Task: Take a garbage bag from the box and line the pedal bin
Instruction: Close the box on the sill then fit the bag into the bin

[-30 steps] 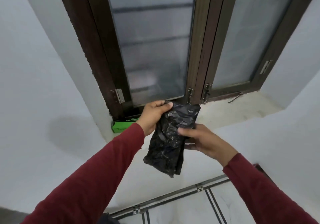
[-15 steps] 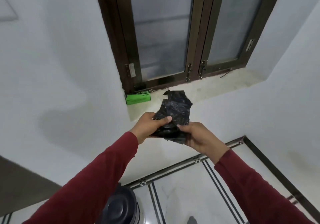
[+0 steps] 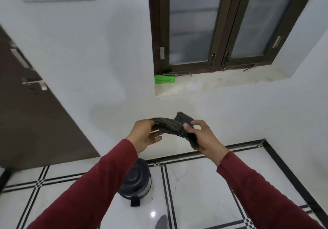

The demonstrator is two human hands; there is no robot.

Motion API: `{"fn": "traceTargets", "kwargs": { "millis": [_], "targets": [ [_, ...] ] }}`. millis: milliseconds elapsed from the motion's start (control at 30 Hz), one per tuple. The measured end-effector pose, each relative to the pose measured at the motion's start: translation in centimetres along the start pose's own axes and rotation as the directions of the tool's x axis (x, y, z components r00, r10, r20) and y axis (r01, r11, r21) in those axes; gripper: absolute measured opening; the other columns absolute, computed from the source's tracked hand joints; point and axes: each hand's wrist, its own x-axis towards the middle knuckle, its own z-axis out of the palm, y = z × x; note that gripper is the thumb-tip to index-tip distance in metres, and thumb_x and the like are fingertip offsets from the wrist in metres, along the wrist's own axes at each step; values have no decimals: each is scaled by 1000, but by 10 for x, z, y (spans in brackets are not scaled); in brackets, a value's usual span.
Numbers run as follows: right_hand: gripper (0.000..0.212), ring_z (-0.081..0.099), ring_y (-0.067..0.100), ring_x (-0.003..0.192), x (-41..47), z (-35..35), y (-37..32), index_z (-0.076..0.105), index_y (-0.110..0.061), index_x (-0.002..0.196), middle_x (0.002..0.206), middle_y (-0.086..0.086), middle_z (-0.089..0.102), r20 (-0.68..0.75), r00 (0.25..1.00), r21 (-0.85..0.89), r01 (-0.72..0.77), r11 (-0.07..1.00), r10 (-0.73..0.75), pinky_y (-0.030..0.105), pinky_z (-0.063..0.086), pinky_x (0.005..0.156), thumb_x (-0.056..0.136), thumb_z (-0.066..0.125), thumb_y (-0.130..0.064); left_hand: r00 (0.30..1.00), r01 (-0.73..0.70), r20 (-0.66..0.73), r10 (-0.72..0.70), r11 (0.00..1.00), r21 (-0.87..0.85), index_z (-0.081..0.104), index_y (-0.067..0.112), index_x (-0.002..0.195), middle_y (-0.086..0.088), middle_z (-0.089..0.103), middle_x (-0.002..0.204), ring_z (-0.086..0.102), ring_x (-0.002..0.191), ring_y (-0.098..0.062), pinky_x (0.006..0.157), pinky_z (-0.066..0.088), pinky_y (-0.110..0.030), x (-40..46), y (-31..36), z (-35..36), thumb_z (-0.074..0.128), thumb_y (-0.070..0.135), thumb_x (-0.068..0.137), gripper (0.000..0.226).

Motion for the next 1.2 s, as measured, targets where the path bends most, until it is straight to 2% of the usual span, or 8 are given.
{"fn": "traceTargets", "kwargs": {
  "millis": [167,300,433,567,733,867,1033,1200],
  "targets": [
    [38,70,18,89,-56,8,33,79,-16,84,95,3,78,58,971,-736,198,648,-230,28,50,75,91,69,-52,978,74,-146,-150,901,-428,63,0,93,-17,71,78,70,74,-29,47,60,-36,-61,-44,-19,39,1,104,26],
    [59,71,10,89,-111,49,29,77,-27,91,93,-10,77,196,965,-524,255,813,-176,25,53,74,72,65,-81,985,4,-159,-64,937,-350,66,1,98,-17,72,89,70,80,-28,64,64,-38,-97,-67,-33,48,2,101,18],
    [8,72,18,74,-135,79,43,76,-22,90,89,4,74,337,933,-431,31,902,129,31,54,70,92,68,-21,994,-51,-105,21,956,-289,58,17,120,-14,64,99,63,87,-30,76,56,-42,-125,-77,-62,52,5,96,28],
    [16,67,22,64,-142,98,56,70,-16,92,83,9,70,223,959,-116,-153,981,176,36,61,63,93,56,-8,996,-10,72,46,898,-440,67,22,95,-7,60,91,56,80,-24,69,47,-34,-149,-79,-106,46,-3,88,34],
    [29,63,29,69,-153,120,58,61,-12,83,84,16,63,265,925,264,-341,902,272,40,63,60,100,40,1,975,-218,5,222,949,228,79,18,78,3,74,83,61,66,-8,47,45,-17,-165,-86,-159,58,0,90,30],
    [29,64,30,74,-175,150,62,63,-7,84,87,16,65,301,921,144,-300,943,247,41,59,75,94,38,2,844,-338,51,533,457,823,77,23,114,9,60,111,62,89,-8,78,49,-14,-167,-91,-198,80,16,79,35],
    [12,63,23,74,-199,200,81,75,-8,79,79,9,67,159,987,-395,85,915,-23,29,53,75,79,67,1,806,-406,274,526,153,901,54,29,146,5,39,145,58,114,-27,94,54,-37,-177,-90,-240,69,9,80,70],
    [41,65,17,83,-205,221,96,81,-25,86,91,-1,73,91,961,-800,226,556,-260,20,52,73,79,55,6,834,-444,335,437,173,879,80,31,88,8,65,118,66,106,-20,90,56,-37,-182,-82,-287,59,-8,82,44]
  ]
}}
